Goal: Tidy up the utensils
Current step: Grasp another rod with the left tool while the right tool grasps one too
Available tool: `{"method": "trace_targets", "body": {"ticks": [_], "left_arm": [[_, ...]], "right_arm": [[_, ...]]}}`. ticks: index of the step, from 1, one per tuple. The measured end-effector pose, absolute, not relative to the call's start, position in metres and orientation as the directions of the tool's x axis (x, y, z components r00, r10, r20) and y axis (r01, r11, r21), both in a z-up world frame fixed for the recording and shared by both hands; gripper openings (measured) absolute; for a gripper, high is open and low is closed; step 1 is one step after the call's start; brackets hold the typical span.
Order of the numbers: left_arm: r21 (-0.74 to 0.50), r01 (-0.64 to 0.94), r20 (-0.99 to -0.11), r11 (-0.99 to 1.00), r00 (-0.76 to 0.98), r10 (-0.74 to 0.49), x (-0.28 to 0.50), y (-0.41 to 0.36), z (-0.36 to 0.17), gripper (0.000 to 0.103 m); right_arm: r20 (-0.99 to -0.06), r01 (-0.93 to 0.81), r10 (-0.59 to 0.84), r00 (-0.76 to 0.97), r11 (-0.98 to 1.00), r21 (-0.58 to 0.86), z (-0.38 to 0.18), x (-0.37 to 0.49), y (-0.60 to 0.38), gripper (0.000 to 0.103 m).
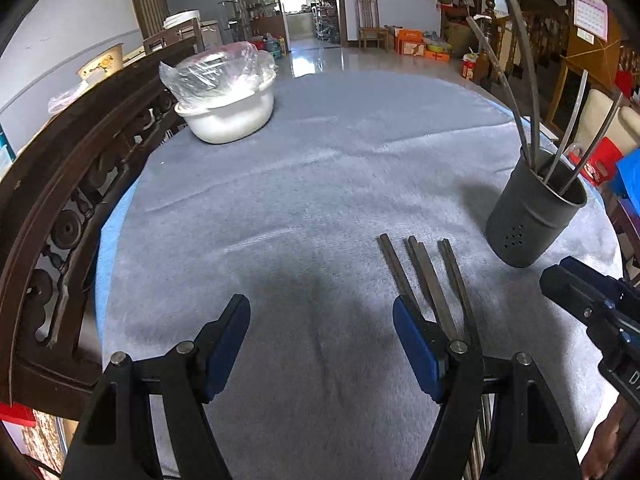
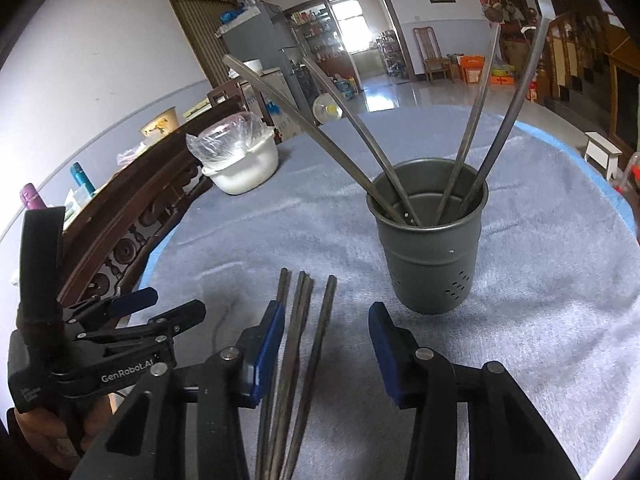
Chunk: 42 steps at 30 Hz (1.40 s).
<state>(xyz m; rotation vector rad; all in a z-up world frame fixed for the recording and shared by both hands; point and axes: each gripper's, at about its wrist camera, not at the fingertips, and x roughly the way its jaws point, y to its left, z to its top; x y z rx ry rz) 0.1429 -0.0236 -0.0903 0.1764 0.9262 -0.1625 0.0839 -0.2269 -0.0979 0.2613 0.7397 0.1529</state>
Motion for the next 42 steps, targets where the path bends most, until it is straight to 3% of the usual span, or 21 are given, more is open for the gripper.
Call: {"method": "trace_targets", "body": {"ticks": [23,25,27,28,30,33,38,42], "left_arm": [[-0.145,0.255,-0.897,0.956,0.375,-0.236,0.198,-0.044,-0.137,0.074],[-0.178,0.250,-0.898,0.952,0.354,-0.261,0.201,-0.043,-0.141,0.069],[-0.208,0.251,-0.902,0.945,0.324,-0.284,0.204,-0.043,-0.148,0.046],[-0.196,0.255,-0.897,0.947,0.343,-0.278,0.203,-0.044,-0.147,0.044],[-0.210,0.283,-0.895,0.936,0.330,-0.300,0.203,-0.045,-0.148,0.018],[-0.217,0.317,-0.889,0.923,0.327,-0.322,0.200,-0.044,-0.149,0.014],[-0.226,0.411,-0.886,0.883,0.290,-0.362,0.189,-0.038,-0.148,0.007],[-0.212,0.427,-0.892,0.879,0.283,-0.352,0.186,-0.024,-0.144,0.007]], "right_arm": [[-0.678,-0.015,0.240,0.695,0.947,0.320,-0.127,0.102,-0.240,0.048],[-0.678,-0.020,0.241,0.695,0.948,0.317,-0.127,0.102,-0.238,0.048],[-0.676,-0.022,0.242,0.696,0.948,0.317,-0.126,0.100,-0.238,0.048],[-0.675,-0.021,0.242,0.697,0.948,0.317,-0.126,0.100,-0.238,0.048],[-0.674,-0.021,0.244,0.697,0.947,0.322,-0.126,0.099,-0.238,0.048],[-0.673,-0.025,0.256,0.693,0.943,0.333,-0.123,0.100,-0.234,0.048],[-0.715,-0.042,0.253,0.652,0.953,0.299,-0.125,0.112,-0.214,0.040],[-0.749,-0.046,0.235,0.619,0.963,0.264,-0.129,0.127,-0.196,0.032]]}}
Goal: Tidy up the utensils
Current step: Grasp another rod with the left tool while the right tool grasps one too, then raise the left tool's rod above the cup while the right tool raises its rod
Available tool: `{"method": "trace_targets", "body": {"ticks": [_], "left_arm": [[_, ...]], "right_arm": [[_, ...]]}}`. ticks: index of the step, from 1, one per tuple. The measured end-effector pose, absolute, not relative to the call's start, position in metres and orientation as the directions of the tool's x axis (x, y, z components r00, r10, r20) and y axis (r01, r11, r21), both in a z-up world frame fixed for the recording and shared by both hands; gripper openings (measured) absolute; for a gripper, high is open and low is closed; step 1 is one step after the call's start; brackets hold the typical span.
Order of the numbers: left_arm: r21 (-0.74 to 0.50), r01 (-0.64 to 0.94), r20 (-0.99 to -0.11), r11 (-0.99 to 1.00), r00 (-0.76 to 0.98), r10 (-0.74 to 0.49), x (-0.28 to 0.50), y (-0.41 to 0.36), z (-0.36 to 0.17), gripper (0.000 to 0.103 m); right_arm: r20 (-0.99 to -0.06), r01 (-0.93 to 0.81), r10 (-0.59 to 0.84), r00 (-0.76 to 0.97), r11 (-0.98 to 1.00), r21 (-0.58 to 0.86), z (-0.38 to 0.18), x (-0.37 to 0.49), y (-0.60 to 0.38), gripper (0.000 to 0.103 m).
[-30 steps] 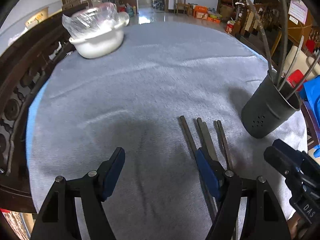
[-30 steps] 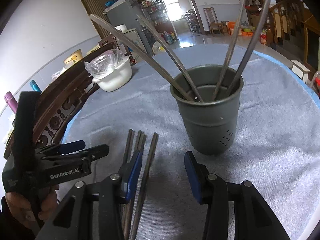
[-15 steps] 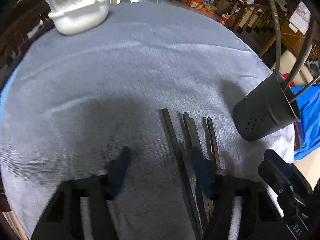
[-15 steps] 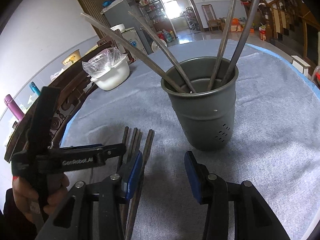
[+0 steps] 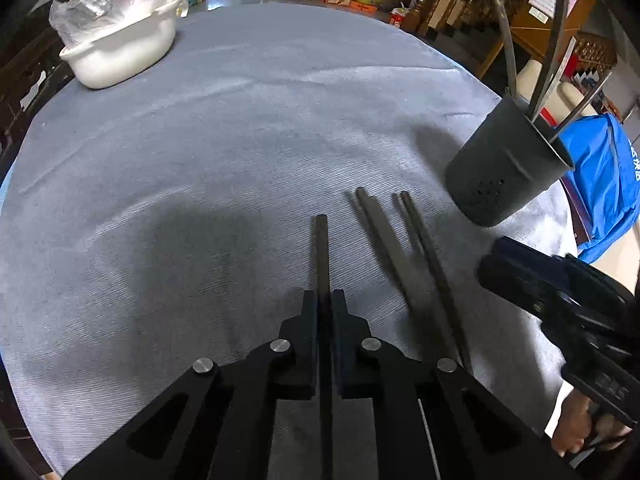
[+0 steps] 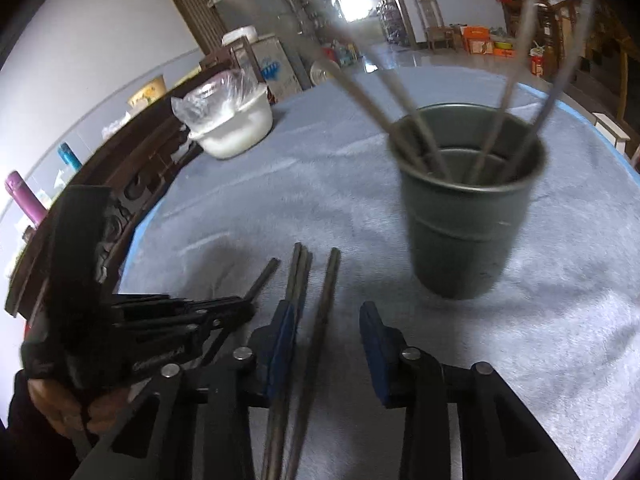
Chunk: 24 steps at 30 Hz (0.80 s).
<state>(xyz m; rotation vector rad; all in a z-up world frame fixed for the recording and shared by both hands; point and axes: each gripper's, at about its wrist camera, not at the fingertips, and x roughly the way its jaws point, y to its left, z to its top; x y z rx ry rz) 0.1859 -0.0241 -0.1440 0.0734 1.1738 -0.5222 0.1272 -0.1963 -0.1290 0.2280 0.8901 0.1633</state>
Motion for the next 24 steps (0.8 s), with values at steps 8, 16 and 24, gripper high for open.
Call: {"method": "trace_targets", "body": {"ticks": [8,16,24], "left_arm": [[-0.238,0.374,-0.898,0.896,0.265,-0.350,0.194,-0.013,-0.144,0.012],[-0.258,0.340,-0.902,0.904,0.249,-0.351,0.215,-0.016,-0.146,0.035],[-0.221,0.346,-0.911,0.912,0.259,-0.320,0.221,-0.021,-0.147,0.012]], "right_arm": [[-0.818,-0.011,0.181,0.546,0.978,0.209,-0.148,0.157,-0.177,0.014],[-0.844,0.037,0.152,0.515,0.979,0.199,-0.155,0.163,-0.190,0.009],[-0.868,0.051,0.119,0.482,0.985,0.163,-0.156,0.182,-0.183,0.011]]}}
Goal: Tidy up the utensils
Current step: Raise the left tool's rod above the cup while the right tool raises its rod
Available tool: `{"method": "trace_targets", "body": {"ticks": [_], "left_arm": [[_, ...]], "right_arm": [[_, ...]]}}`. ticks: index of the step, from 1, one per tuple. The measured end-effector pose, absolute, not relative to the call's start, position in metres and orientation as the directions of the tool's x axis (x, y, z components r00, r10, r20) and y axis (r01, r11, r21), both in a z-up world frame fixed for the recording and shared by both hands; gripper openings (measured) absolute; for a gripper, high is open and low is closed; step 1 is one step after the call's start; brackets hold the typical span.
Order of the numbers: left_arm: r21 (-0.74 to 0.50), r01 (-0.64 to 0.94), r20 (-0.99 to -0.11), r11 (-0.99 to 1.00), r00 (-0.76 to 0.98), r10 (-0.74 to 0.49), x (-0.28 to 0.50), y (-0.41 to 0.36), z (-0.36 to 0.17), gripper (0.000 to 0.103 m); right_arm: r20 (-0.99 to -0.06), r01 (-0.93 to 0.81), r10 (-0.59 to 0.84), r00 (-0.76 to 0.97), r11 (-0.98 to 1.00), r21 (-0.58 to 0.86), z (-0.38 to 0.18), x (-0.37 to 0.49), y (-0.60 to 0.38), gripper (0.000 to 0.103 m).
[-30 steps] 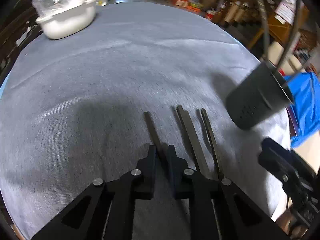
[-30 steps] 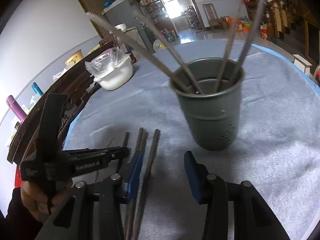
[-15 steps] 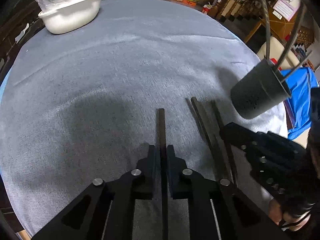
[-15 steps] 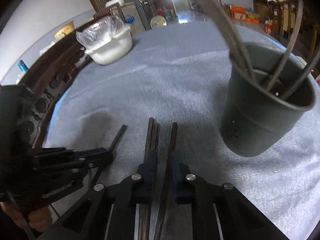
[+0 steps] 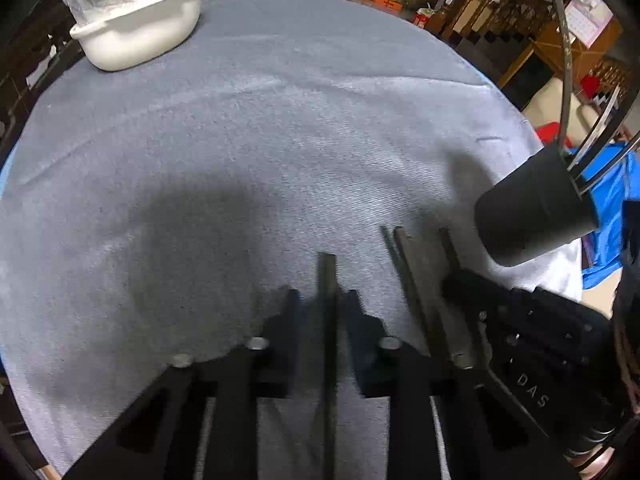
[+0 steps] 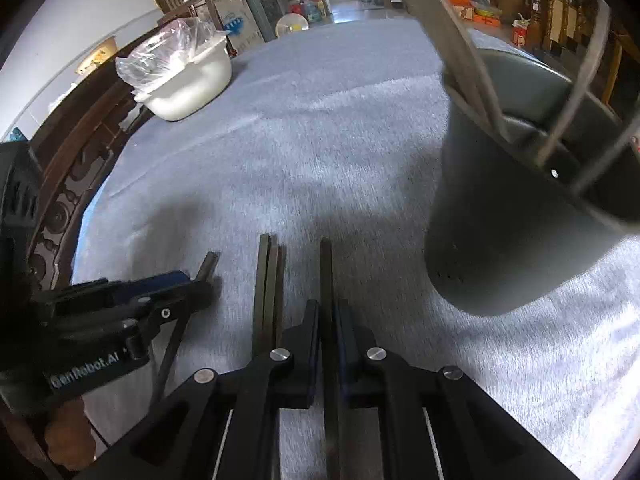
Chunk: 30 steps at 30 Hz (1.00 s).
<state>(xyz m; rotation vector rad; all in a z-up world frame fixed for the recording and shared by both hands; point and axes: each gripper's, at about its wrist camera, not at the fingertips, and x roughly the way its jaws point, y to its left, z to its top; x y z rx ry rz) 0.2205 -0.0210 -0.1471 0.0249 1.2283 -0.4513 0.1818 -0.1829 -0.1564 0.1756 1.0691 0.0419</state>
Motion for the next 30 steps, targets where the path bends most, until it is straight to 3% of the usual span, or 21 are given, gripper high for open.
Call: {"method": "trace_targets", "body": {"ticks": [2,8,22,30], "left_arm": [[-0.237,0.342,-0.912,0.909,0.245,-0.330,0.223,-0.021,-0.149,0.007],[-0.241,0.303,-0.888,0.922,0.315,-0.335,0.220,-0.018,-0.136,0.007],[-0.267,0.274,-0.678,0.924,0.628,-0.382,0.171,0.013,-0.014,0.007],[-0.203,0.305,-0.637,0.931,0.681,-0.362,0.136,0.003,0.014,0.007]], "right_arm": [[-0.866,0.038,0.110,0.488,0.988,0.147,-0.156,0.186,-0.180,0.011],[-0.842,0.017,0.125,0.526,0.987,0.157,-0.150,0.177,-0.180,0.007],[-0.563,-0.138,0.313,0.765,0.933,0.332,-0.065,0.110,-0.201,0.007],[-0.458,-0.169,0.312,0.832,0.930,0.328,-0.031,0.077,-0.201,0.007]]}}
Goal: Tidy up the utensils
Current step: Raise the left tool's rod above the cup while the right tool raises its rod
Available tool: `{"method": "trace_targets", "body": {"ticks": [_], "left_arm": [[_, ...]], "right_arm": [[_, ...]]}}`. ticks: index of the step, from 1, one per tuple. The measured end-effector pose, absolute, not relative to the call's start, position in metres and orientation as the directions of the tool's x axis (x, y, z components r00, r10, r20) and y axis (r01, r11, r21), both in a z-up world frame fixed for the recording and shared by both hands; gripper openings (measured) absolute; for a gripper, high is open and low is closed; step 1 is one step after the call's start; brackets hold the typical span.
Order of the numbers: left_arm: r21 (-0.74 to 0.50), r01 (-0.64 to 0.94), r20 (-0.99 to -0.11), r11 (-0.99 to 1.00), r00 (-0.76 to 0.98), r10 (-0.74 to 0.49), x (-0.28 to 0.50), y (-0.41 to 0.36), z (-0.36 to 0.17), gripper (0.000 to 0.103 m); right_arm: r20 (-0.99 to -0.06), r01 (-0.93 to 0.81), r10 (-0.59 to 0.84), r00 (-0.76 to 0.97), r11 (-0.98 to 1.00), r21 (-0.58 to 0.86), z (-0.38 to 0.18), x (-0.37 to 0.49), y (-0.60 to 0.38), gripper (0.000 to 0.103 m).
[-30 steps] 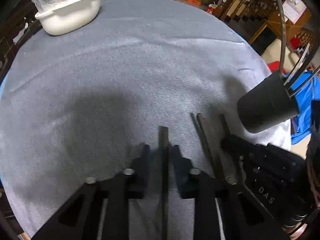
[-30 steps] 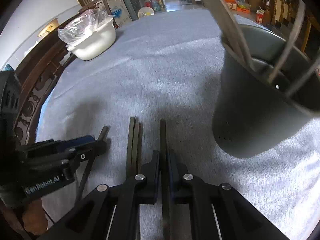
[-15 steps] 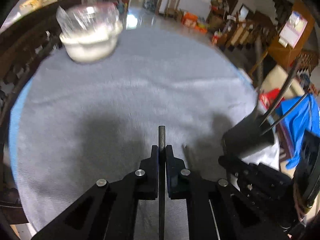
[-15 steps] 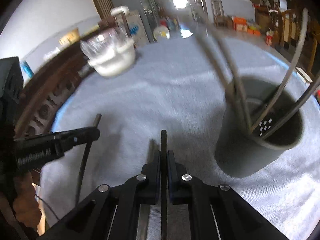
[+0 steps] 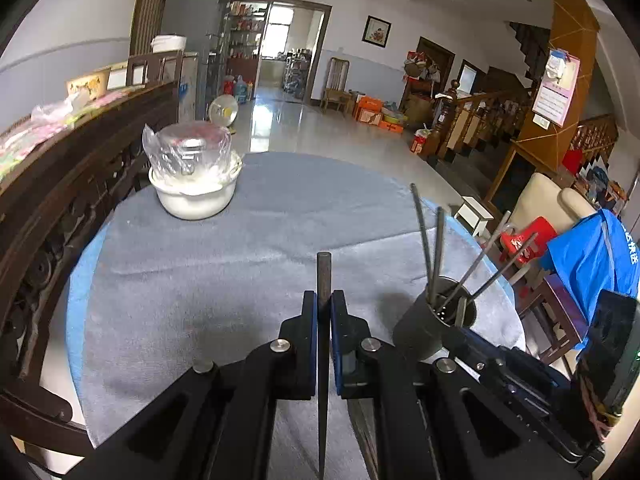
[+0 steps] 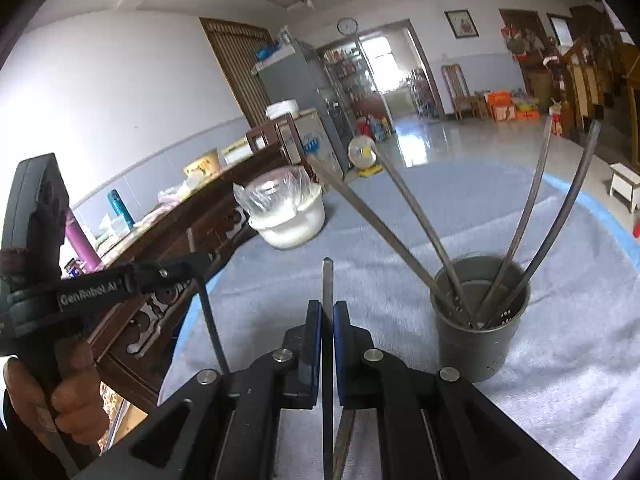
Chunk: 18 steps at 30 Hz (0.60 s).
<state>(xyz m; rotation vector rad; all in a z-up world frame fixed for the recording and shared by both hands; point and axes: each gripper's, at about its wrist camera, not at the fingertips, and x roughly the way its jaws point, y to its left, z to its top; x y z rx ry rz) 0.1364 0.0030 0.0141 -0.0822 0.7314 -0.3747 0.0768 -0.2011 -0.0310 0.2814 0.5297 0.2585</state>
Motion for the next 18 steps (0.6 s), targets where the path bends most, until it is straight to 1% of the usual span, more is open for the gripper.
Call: {"method": "trace_targets", "body": {"ticks": [5,12,18], "left_arm": [[-0.149,0.298,-0.641,0.943,0.697,-0.321,0.123,-0.006,0.021,0.007],[-0.091,0.301,-0.619,0.949,0.730,-0.291,0.107,-0.016,0.030,0.007],[-0.071,0.308,-0.605,0.949,0.743,-0.287,0.097,-0.024,0.038,0.007]], "right_arm": [[-0.424,-0.174,0.302,0.854,0.933,0.315,-0.017,0.059,-0.205,0.007],[-0.391,-0.181,0.300,0.870,0.932,0.313,-0.005,0.041,-0.214,0.007],[-0.365,-0.185,0.300,0.881,0.930,0.318,0.005,0.030,-0.221,0.007]]}}
